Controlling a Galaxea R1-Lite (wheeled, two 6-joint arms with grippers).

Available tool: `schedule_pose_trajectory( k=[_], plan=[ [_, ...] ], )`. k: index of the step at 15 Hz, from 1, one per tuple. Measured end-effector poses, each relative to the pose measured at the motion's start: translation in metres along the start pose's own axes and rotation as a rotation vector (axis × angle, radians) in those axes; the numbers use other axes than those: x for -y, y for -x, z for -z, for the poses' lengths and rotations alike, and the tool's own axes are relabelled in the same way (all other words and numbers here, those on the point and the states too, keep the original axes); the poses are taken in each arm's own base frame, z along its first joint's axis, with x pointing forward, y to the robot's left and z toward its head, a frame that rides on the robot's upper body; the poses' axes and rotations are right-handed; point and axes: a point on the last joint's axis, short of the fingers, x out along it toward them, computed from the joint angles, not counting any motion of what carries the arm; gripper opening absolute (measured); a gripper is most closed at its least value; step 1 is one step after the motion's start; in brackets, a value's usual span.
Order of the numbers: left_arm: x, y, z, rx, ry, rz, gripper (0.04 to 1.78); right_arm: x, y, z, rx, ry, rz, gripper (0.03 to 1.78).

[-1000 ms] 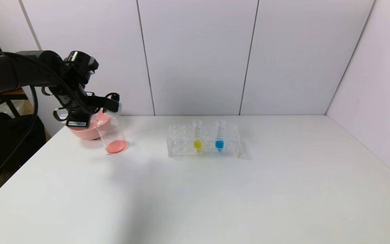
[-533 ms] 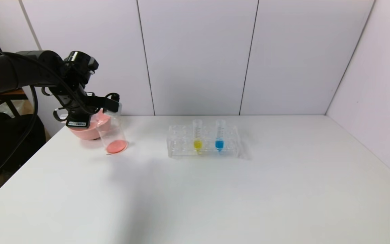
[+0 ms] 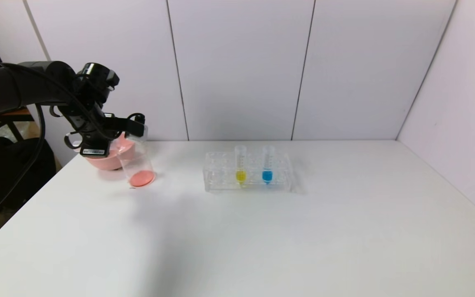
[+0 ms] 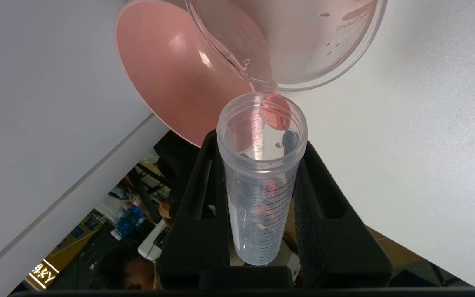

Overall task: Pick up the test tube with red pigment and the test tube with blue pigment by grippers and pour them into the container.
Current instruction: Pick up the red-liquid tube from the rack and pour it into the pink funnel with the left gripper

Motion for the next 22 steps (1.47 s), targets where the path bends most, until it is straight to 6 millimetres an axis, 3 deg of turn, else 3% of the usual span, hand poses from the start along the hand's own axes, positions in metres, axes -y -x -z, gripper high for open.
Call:
schedule_pose_trajectory(
  k=[9,22],
  plan=[
    [-0.001,0.008,0.001,0.035,0.03,-0.012,0.46,0.0,0.0,0.0,0.0,0.0,0.0,1.77],
    [-0.012,0.072,0.047,0.468,0.383,-0.062,0.46,0.0,0.0,0.0,0.0,0.0,0.0,1.77]
  ],
)
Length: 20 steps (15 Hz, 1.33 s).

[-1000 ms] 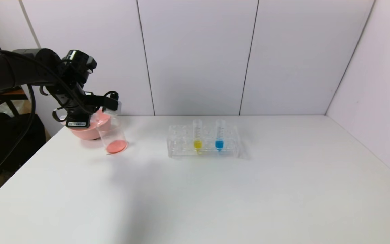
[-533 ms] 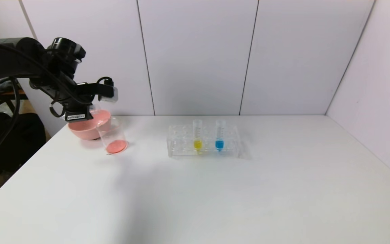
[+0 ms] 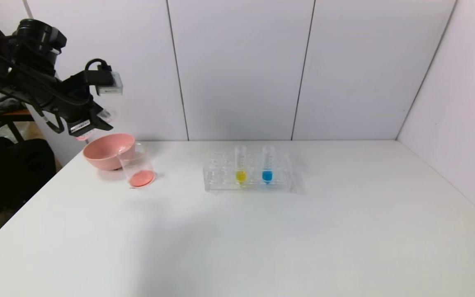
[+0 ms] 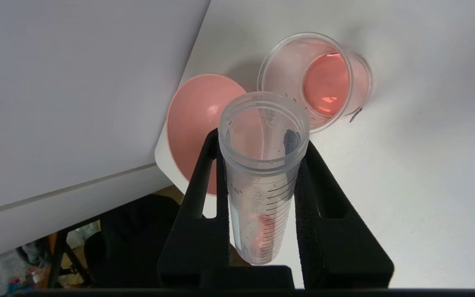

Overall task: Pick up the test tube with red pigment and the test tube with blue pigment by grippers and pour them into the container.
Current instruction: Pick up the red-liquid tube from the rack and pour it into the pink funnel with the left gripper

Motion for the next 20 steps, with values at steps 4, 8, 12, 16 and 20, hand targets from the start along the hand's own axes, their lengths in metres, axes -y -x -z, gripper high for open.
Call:
schedule_pose_trajectory(
  k=[4,8,12,16,20],
  plan=[
    [-0.006,0.01,-0.001,0.131,0.173,-0.01,0.46,0.0,0.0,0.0,0.0,0.0,0.0,1.77],
    [-0.017,0.013,-0.008,0.251,0.344,-0.084,0.46,0.0,0.0,0.0,0.0,0.0,0.0,1.77],
    [-0.021,0.012,0.0,0.265,0.515,-0.074,0.46,0.0,0.0,0.0,0.0,0.0,0.0,1.77],
    [-0.023,-0.001,0.024,0.285,0.662,-0.011,0.46,0.0,0.0,0.0,0.0,0.0,0.0,1.77],
    [-0.032,-0.022,0.049,0.383,0.711,-0.043,0.46,0.0,0.0,0.0,0.0,0.0,0.0,1.77]
  ],
)
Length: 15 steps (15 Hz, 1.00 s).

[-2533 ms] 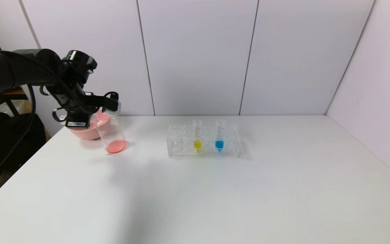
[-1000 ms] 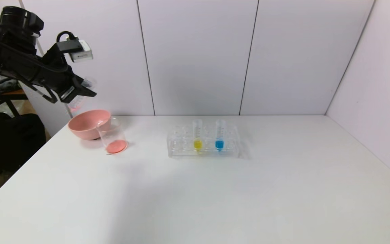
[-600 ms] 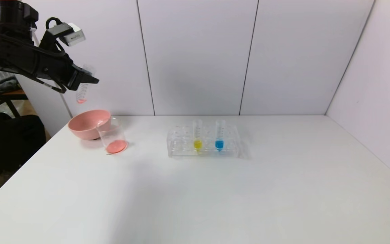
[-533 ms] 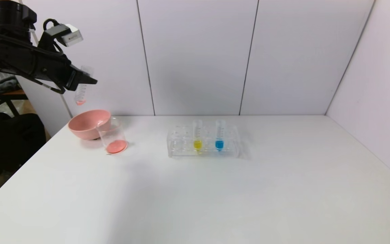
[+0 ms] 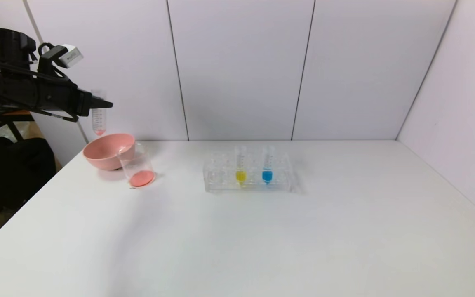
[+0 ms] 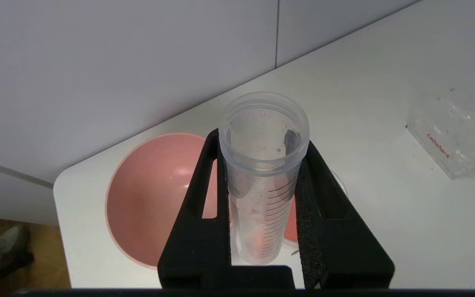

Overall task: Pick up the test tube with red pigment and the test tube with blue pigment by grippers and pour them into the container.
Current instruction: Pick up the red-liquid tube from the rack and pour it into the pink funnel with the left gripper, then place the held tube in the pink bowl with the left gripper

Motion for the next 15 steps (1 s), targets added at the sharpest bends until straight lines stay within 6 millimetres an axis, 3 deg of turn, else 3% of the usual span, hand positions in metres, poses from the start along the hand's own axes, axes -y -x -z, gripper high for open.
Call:
schedule_pose_trajectory(
  k=[7,10,15],
  plan=[
    [-0.018,-0.022,0.055,0.135,0.226,-0.078,0.46,0.0,0.0,0.0,0.0,0.0,0.0,1.77],
    [-0.03,-0.031,0.069,0.234,0.227,-0.116,0.46,0.0,0.0,0.0,0.0,0.0,0.0,1.77],
    [-0.042,-0.049,0.09,0.218,0.244,-0.134,0.46,0.0,0.0,0.0,0.0,0.0,0.0,1.77]
  ],
)
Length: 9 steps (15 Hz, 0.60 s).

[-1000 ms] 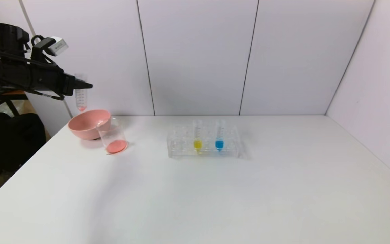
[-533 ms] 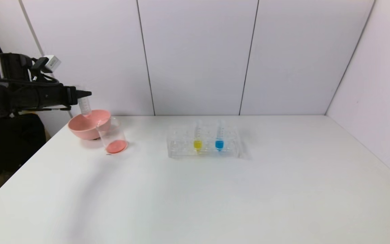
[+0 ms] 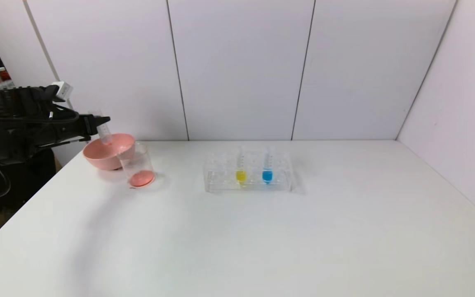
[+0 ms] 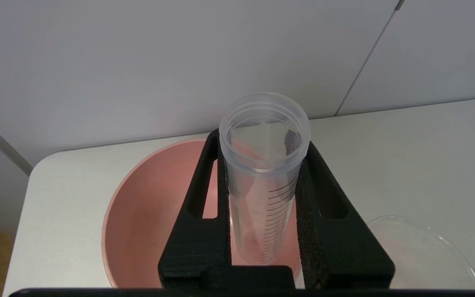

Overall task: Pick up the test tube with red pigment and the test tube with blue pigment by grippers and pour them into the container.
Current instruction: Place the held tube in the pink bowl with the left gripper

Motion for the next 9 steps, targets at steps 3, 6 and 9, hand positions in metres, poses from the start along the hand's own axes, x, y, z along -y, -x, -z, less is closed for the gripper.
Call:
schedule_pose_trajectory(
  k=[3,6,9],
  plan=[
    [-0.008,-0.006,0.008,-0.01,0.006,-0.015,0.46,0.0,0.0,0.0,0.0,0.0,0.0,1.77],
    [-0.011,-0.009,0.012,-0.015,0.01,-0.017,0.46,0.0,0.0,0.0,0.0,0.0,0.001,1.77],
    [-0.015,-0.012,0.014,-0.017,0.014,-0.022,0.46,0.0,0.0,0.0,0.0,0.0,0.0,1.77]
  ],
)
